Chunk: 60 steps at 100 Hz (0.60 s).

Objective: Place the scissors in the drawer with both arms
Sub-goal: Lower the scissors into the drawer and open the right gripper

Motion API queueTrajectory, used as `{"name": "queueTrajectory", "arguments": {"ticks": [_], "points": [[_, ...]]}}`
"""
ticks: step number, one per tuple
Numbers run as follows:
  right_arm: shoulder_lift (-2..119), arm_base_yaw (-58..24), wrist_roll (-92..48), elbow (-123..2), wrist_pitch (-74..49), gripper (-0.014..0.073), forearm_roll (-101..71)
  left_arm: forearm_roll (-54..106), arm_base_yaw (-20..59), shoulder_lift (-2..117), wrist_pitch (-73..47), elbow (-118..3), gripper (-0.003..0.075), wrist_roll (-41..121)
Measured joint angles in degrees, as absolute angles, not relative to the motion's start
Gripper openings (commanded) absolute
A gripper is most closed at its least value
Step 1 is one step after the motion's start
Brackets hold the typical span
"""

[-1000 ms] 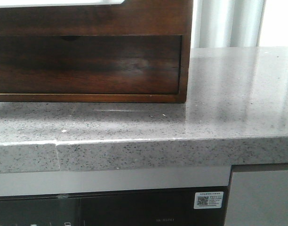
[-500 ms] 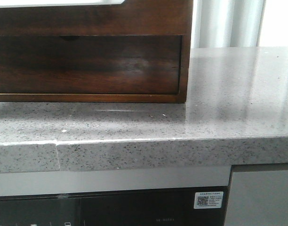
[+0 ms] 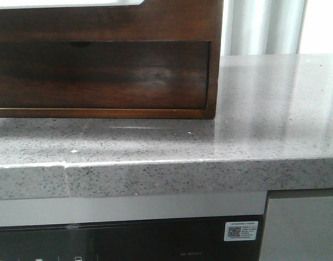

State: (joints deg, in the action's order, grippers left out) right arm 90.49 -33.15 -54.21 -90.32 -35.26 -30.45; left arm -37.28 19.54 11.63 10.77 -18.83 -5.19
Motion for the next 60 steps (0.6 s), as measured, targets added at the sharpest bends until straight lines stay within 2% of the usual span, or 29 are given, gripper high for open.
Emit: {"name": "queueTrajectory", "arguments": {"ticks": [9, 16, 21, 32, 39, 53, 60], "points": [[90.59, -33.15, -54.21, -90.32, -35.03, 0.0309, -30.45, -37.28, 19.54, 11.63, 10.77, -18.83, 0.0158, -5.19], [90.59, -33.15, -54.21, -90.32, -35.03, 0.0275, -30.45, -37.28, 19.54, 11.63, 10.77, -18.83, 0.0158, -5.19], [90.59, -33.15, -54.21, -90.32, -35.03, 0.0206, -30.55, -37.28, 19.54, 11.63, 10.77, -18.83, 0.0158, -5.19], [89.81, -33.15, -54.21, -90.32, -35.03, -0.0006, -30.67, -37.28, 19.54, 11.16, 10.77, -18.83, 0.0156, -5.19], [88.66, -33.15, -54.21, -90.32, -35.13, -0.0119, -30.8, -37.28, 19.54, 10.18, 10.77, -18.83, 0.013, -5.19], [85.8, -33.15, -54.21, -90.32, -36.42, -0.0116, -30.89, -36.13, 19.54, 7.69, 9.66, -18.83, 0.0004, -5.19], [84.17, -33.15, -54.09, -90.32, -37.94, -0.0116, -30.93, -33.71, 19.54, 6.5, 8.02, -18.83, 0.0003, -5.28]]}}
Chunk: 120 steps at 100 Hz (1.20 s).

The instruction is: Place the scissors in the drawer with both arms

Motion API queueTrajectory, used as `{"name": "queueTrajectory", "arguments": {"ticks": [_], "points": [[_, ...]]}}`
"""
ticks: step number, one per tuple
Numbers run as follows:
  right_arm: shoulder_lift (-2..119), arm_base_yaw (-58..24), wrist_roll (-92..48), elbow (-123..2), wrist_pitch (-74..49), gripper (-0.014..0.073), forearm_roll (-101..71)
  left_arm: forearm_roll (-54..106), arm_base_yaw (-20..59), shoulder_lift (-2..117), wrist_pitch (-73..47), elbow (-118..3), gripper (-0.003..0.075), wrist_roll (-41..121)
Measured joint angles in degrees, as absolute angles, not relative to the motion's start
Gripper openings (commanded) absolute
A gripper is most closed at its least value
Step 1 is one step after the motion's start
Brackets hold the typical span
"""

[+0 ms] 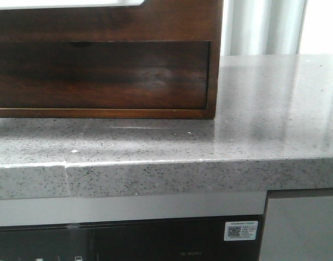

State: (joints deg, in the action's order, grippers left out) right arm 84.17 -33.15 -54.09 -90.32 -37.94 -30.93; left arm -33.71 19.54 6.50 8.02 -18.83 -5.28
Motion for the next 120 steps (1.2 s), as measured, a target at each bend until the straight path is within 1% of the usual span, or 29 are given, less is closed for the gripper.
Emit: {"name": "queueTrajectory", "arguments": {"ticks": [24, 43, 64, 89, 104, 120], "points": [[77.21, -33.15, -51.36, -89.89, -41.32, -0.0104, -31.07, -24.26, 19.54, 2.85, 0.0, -18.83, 0.0004, -5.39], [69.42, -33.15, -51.27, -83.55, -36.65, -0.0104, -31.3, -18.69, 19.54, 0.98, 0.0, -17.27, 0.0004, -5.39], [57.99, -33.15, -51.27, -69.22, -25.74, -0.0104, -31.48, -13.97, 19.54, 0.11, 0.0, -13.53, 0.0004, -5.39], [42.48, -33.15, -51.27, -47.42, -10.83, -0.0104, -31.99, -12.31, 19.54, 0.11, 0.3, -9.77, 0.0004, -5.39], [34.05, -33.15, -51.15, -35.63, -5.97, -0.0104, -33.46, -9.55, 19.54, 0.11, 0.44, -8.06, 0.0004, -5.39], [27.69, -33.15, -51.15, -26.97, -4.22, -0.0104, -34.26, -5.68, 19.54, 0.11, 0.57, -6.56, 0.0004, -5.39]]}}
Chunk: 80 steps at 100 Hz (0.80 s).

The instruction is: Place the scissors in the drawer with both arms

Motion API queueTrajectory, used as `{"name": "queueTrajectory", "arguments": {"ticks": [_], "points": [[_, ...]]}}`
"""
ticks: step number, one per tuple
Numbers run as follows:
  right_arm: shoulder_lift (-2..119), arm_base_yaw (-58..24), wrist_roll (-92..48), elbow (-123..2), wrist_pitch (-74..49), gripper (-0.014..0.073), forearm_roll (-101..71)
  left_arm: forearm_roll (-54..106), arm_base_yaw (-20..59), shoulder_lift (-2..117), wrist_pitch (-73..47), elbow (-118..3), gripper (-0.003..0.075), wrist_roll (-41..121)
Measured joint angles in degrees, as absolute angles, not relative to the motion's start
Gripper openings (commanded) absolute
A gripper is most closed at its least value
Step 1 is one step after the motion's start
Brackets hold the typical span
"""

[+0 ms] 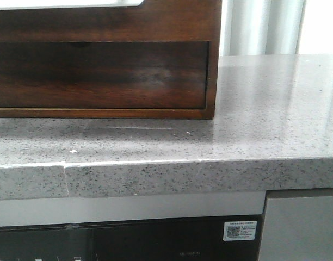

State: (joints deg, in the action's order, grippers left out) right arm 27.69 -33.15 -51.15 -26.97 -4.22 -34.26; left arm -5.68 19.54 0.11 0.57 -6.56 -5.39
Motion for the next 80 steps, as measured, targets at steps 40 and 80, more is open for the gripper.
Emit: {"name": "queueTrajectory", "arguments": {"ticks": [40, 80], "points": [[24.68, -33.15, -51.15, -20.79, -6.57, -0.0106, -34.74, -5.02, 19.54, 0.11, 0.68, -5.73, 0.0003, -5.49], [24.68, -33.15, -51.03, -20.79, -6.57, -0.0106, -34.74, -5.02, 19.54, 0.11, 0.8, -5.73, 0.0004, -5.49]]}}
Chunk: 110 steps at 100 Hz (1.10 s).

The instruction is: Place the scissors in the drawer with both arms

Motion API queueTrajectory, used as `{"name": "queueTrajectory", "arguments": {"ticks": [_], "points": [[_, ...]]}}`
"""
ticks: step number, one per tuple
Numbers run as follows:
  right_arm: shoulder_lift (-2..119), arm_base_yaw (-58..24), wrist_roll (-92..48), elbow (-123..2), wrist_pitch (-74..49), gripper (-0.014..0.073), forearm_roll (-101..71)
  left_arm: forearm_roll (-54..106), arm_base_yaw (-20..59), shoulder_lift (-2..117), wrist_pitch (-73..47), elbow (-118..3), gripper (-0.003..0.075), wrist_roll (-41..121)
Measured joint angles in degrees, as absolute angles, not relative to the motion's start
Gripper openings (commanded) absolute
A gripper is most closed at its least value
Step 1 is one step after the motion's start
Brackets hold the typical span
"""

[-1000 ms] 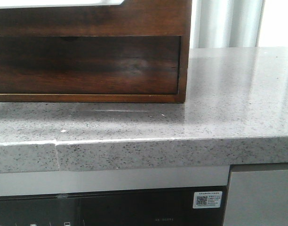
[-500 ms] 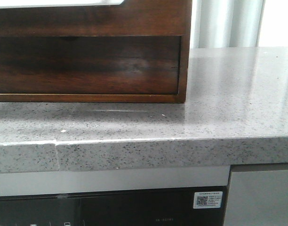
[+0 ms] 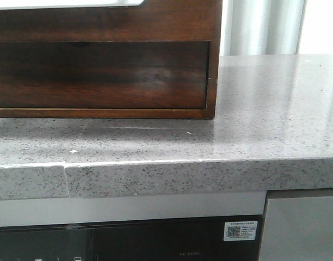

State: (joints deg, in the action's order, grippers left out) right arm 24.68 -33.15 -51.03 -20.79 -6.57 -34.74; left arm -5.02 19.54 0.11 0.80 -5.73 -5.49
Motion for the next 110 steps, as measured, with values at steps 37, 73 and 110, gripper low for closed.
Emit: {"name": "queueTrajectory", "arguments": {"ticks": [37, 73, 110], "points": [[24.68, -33.15, -51.03, -20.79, -6.62, -0.0106, -34.74, -4.75, 13.94, 0.11, 0.0, -1.26, 0.0003, -5.49], [24.68, -33.15, -51.03, -20.79, -6.85, -0.0106, -34.78, 0.0, -0.57, -0.37, -10.45, 0.29, 0.0003, 0.34], [24.68, -33.15, -51.03, -20.79, -6.98, -0.0106, -34.78, -1.77, -0.59, -0.37, -18.36, 0.29, 0.0003, 0.56]]}}
